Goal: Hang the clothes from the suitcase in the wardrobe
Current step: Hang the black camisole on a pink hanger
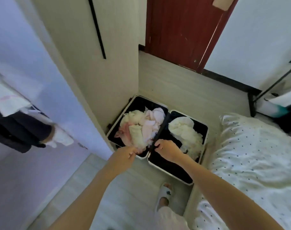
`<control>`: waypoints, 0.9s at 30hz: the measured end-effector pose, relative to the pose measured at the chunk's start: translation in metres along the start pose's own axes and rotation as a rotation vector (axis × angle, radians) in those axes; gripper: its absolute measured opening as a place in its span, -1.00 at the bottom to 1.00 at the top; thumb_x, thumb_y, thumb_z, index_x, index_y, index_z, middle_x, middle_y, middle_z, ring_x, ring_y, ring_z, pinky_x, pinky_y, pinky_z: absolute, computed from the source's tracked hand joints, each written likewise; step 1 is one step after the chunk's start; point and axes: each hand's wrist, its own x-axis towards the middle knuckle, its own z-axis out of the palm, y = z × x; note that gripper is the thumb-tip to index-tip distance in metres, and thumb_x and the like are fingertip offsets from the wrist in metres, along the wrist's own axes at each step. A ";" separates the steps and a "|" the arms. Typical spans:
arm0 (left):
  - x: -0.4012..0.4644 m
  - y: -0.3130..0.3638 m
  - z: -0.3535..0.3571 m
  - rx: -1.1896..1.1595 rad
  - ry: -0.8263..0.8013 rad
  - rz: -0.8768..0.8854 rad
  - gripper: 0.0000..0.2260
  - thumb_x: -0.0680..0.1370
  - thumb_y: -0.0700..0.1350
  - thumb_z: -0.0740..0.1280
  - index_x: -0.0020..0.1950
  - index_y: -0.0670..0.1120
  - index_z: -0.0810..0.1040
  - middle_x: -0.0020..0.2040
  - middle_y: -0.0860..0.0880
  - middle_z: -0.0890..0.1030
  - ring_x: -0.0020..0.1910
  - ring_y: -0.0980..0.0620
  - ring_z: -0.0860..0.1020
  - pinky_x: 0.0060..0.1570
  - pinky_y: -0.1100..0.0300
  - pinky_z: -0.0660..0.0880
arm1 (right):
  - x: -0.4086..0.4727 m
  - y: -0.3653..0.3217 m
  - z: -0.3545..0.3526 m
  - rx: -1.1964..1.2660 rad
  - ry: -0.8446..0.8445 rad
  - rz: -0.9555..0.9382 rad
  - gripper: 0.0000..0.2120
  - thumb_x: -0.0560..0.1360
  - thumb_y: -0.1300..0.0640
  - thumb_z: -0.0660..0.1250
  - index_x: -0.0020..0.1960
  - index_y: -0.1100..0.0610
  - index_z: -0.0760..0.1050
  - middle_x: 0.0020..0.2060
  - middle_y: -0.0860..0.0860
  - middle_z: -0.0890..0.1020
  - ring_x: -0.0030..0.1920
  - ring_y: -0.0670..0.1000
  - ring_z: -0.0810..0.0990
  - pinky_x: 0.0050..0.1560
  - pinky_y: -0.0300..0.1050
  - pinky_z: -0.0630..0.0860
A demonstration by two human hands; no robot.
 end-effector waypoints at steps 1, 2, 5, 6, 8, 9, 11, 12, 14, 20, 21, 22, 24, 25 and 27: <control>0.027 0.017 0.012 0.002 -0.023 0.001 -0.75 0.59 -0.20 0.16 0.20 -0.13 0.54 0.12 -0.09 0.58 0.07 -0.07 0.53 0.07 0.14 0.44 | 0.010 0.024 -0.016 -0.015 0.006 -0.001 -0.72 0.59 0.10 0.17 0.22 0.21 0.47 0.12 0.14 0.59 0.14 0.15 0.54 0.14 -0.02 0.47; 0.040 0.024 0.016 0.007 -0.025 0.000 -0.75 0.60 -0.20 0.16 0.21 -0.13 0.54 0.12 -0.10 0.58 0.06 -0.06 0.52 0.04 0.17 0.42 | 0.015 0.036 -0.023 -0.012 0.015 0.002 -0.71 0.60 0.11 0.17 0.25 0.21 0.46 0.13 0.13 0.59 0.15 0.14 0.54 0.14 -0.03 0.47; 0.109 0.050 0.051 -0.008 -0.057 -0.020 -0.74 0.60 -0.19 0.16 0.22 -0.11 0.53 0.14 -0.07 0.58 0.07 -0.03 0.53 0.04 0.21 0.42 | 0.051 0.101 -0.051 0.063 0.016 0.087 -0.69 0.59 0.09 0.19 0.30 0.14 0.43 0.13 0.10 0.60 0.13 0.11 0.56 0.11 -0.05 0.49; 0.126 0.051 0.061 -0.020 -0.067 -0.023 -0.75 0.60 -0.19 0.16 0.22 -0.11 0.54 0.14 -0.07 0.58 0.07 -0.03 0.54 0.05 0.19 0.44 | 0.062 0.117 -0.056 0.077 0.013 0.105 -0.69 0.59 0.09 0.19 0.30 0.14 0.42 0.11 0.10 0.61 0.10 0.11 0.57 0.11 -0.03 0.51; 0.165 0.048 0.086 -0.018 -0.100 -0.042 -0.75 0.60 -0.18 0.15 0.22 -0.10 0.53 0.15 -0.07 0.57 0.06 -0.03 0.54 0.04 0.18 0.46 | 0.090 0.154 -0.059 0.111 -0.002 0.160 -0.68 0.59 0.09 0.18 0.31 0.14 0.40 0.06 0.12 0.62 0.07 0.14 0.59 0.10 0.03 0.52; 0.180 0.044 0.097 -0.005 -0.114 -0.053 -0.74 0.60 -0.18 0.14 0.23 -0.10 0.52 0.16 -0.08 0.57 0.07 -0.03 0.53 0.05 0.16 0.47 | 0.102 0.167 -0.058 0.121 -0.004 0.187 -0.68 0.59 0.09 0.18 0.32 0.14 0.40 0.05 0.13 0.63 0.06 0.16 0.59 0.10 0.06 0.53; 0.210 0.032 0.122 0.003 -0.137 -0.081 -0.73 0.60 -0.19 0.14 0.25 -0.10 0.50 0.17 -0.08 0.56 0.12 -0.06 0.52 0.12 0.06 0.47 | 0.133 0.198 -0.050 0.141 -0.009 0.227 -0.69 0.60 0.09 0.16 0.32 0.13 0.38 0.05 0.14 0.62 0.07 0.17 0.58 0.10 0.05 0.52; 0.234 0.017 0.144 0.011 -0.145 -0.100 -0.73 0.60 -0.20 0.14 0.25 -0.10 0.50 0.16 -0.08 0.56 0.14 -0.07 0.51 0.13 0.03 0.46 | 0.162 0.221 -0.038 0.155 -0.010 0.246 -0.69 0.61 0.09 0.15 0.33 0.13 0.37 0.06 0.14 0.62 0.07 0.17 0.58 0.09 0.03 0.51; 0.259 -0.003 0.168 0.040 -0.156 -0.114 -0.74 0.59 -0.21 0.15 0.25 -0.11 0.50 0.15 -0.09 0.56 0.11 -0.06 0.53 0.11 0.03 0.47 | 0.195 0.247 -0.018 0.184 -0.005 0.276 -0.67 0.61 0.09 0.14 0.35 0.14 0.36 0.09 0.11 0.60 0.06 0.13 0.58 0.08 -0.01 0.50; 0.359 -0.106 0.269 0.131 -0.179 -0.116 -0.65 0.58 -0.22 0.15 0.38 -0.11 0.35 0.27 -0.10 0.45 0.25 -0.04 0.39 0.18 0.12 0.38 | 0.323 0.331 0.099 0.182 -0.064 0.298 -0.60 0.59 0.10 0.17 0.41 0.13 0.28 0.06 0.08 0.62 0.06 0.06 0.59 0.05 -0.05 0.51; 0.374 -0.126 0.290 0.142 -0.182 -0.124 -0.63 0.58 -0.22 0.16 0.39 -0.12 0.33 0.29 -0.10 0.42 0.27 -0.05 0.37 0.21 0.11 0.36 | 0.347 0.345 0.123 0.158 -0.079 0.289 -0.58 0.59 0.10 0.19 0.42 0.14 0.27 0.07 0.10 0.61 0.08 0.07 0.58 0.04 -0.06 0.51; 0.386 -0.141 0.305 0.158 -0.193 -0.131 -0.63 0.57 -0.22 0.17 0.40 -0.12 0.32 0.30 -0.11 0.39 0.27 -0.07 0.36 0.21 0.10 0.36 | 0.367 0.355 0.142 0.129 -0.088 0.278 -0.56 0.58 0.10 0.20 0.43 0.15 0.25 0.11 0.12 0.58 0.12 0.08 0.55 0.04 -0.06 0.50; 0.411 -0.176 0.341 0.193 -0.205 -0.122 -0.60 0.57 -0.22 0.18 0.42 -0.13 0.28 0.32 -0.12 0.37 0.23 -0.12 0.38 0.18 0.05 0.39 | 0.409 0.376 0.184 0.051 -0.093 0.266 -0.51 0.58 0.10 0.22 0.47 0.15 0.20 0.24 0.13 0.47 0.25 0.12 0.45 0.13 -0.04 0.47; 0.422 -0.191 0.356 0.219 -0.192 -0.106 -0.57 0.56 -0.22 0.19 0.43 -0.13 0.27 0.32 -0.13 0.36 0.22 -0.13 0.39 0.18 0.05 0.39 | 0.429 0.383 0.204 0.008 -0.101 0.255 -0.47 0.58 0.09 0.21 0.49 0.14 0.15 0.31 0.13 0.39 0.31 0.14 0.38 0.19 -0.01 0.46; 0.443 -0.213 0.378 0.260 -0.157 -0.078 -0.52 0.54 -0.23 0.21 0.46 -0.14 0.21 0.34 -0.14 0.34 0.27 -0.14 0.35 0.22 0.04 0.35 | 0.459 0.390 0.234 -0.072 -0.126 0.219 -0.39 0.58 0.07 0.21 0.53 0.09 0.02 0.42 0.11 0.24 0.38 0.15 0.27 0.27 0.03 0.42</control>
